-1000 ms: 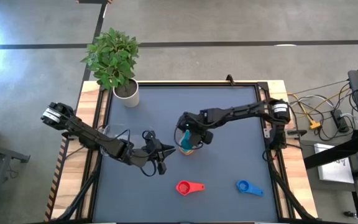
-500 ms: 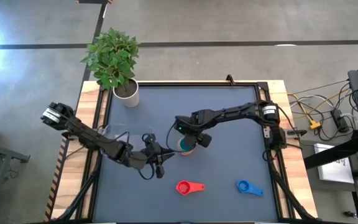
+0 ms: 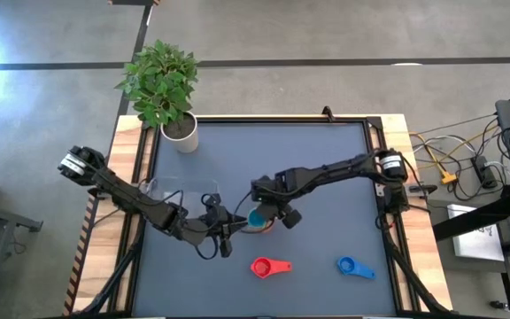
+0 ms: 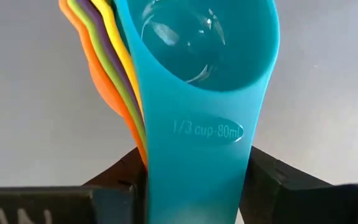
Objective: Nest measuring cups in basket
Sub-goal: Adjust the colored measuring cups
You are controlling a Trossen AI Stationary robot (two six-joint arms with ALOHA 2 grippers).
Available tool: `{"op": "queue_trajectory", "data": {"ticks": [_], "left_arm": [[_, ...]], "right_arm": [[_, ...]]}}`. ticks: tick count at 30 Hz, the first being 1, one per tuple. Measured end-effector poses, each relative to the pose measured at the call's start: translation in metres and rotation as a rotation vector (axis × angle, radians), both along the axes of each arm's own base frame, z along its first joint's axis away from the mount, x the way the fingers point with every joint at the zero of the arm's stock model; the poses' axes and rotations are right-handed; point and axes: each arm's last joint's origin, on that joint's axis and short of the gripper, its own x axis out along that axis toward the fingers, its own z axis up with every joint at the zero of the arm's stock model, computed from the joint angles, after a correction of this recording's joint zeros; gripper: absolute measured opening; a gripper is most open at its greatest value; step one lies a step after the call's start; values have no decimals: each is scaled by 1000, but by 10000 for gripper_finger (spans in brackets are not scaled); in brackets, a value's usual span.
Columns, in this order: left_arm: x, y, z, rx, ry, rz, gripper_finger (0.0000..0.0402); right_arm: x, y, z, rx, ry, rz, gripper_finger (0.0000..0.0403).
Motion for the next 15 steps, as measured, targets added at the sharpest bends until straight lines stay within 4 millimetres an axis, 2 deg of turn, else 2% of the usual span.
{"op": "queue_trajectory", "data": {"ticks": [7, 15], "left_arm": [[-1, -3, 0, -7, -5, -8, 41], [-3, -6, 0, -8, -6, -20, 41]], "right_arm": [[-4, 18, -3, 36, 32, -74, 158], [-7, 30, -3, -5, 47, -110, 206]]}}
